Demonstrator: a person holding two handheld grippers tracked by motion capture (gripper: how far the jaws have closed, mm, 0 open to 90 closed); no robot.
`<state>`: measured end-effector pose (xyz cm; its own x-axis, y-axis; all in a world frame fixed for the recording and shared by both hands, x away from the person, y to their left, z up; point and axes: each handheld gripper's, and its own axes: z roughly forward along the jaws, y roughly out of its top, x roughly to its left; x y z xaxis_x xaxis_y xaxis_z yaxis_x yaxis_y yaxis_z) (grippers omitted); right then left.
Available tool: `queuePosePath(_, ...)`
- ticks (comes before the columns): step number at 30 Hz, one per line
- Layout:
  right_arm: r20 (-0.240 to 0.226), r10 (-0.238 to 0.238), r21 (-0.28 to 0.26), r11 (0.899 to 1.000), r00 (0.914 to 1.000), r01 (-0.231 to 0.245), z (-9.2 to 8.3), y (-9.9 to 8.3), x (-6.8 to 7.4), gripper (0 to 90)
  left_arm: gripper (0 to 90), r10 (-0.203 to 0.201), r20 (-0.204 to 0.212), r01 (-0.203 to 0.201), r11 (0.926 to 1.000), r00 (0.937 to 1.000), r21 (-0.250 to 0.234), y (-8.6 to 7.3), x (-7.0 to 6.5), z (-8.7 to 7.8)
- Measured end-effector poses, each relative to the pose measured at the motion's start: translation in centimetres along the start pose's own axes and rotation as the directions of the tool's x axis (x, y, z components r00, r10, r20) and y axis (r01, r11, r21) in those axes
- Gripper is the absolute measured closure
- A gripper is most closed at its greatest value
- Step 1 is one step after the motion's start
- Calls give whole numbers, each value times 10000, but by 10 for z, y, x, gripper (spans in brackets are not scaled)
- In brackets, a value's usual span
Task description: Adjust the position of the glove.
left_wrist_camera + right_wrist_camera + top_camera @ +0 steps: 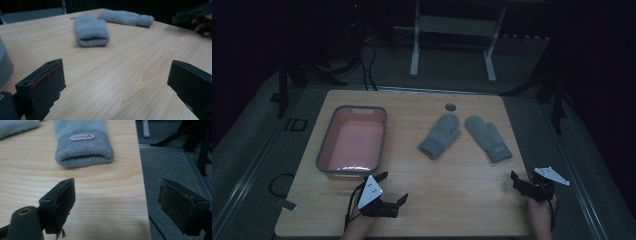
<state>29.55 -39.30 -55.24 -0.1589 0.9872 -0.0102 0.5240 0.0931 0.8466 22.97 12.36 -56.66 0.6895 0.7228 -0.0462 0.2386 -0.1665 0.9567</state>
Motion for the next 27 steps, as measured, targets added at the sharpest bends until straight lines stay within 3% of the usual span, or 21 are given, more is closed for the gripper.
queuePosePath(4,-11,-343,7,9994,9994,343,-1,3,-1,146,16,-162,71,163,9998,9998,-88,1,0,-1)
queuePosePath(8,-537,-883,222,9957,9946,896,1,13,-2,135,16,-102,22,102,9998,9999,149,0,1,-1)
queuePosePath(11,-950,-845,254,9959,9919,873,2,18,-2,135,16,-170,38,169,9997,9998,184,0,2,-2)
queuePosePath(12,-1365,-803,278,9960,9874,849,2,26,0,137,16,-150,43,149,9998,9999,133,1,3,-2)
queuePosePath(14,-1391,-1139,214,9928,9837,1179,2,34,4,142,16,-159,117,156,9997,9998,198,1,3,-2)
queuePosePath(17,-1694,-1728,373,9827,9703,1815,4,49,12,143,16,-125,108,122,9997,9999,230,1,3,-2)
queuePosePath(21,-2211,-1782,480,9800,9588,1932,9,65,17,143,16,-148,105,146,9995,9998,271,1,3,-1)
queuePosePath(24,-2687,-2078,490,9722,9405,2288,20,82,25,135,16,-170,135,166,9994,9998,311,1,3,-1)
queuePosePath(25,-2687,-2078,490,9722,9405,2288,20,82,25,135,16,-170,135,166,9994,9998,311,1,3,-1)
queuePosePath(27,-2986,-2384,361,9648,9241,2606,28,89,34,130,16,-139,177,133,9995,9997,300,1,1,0)
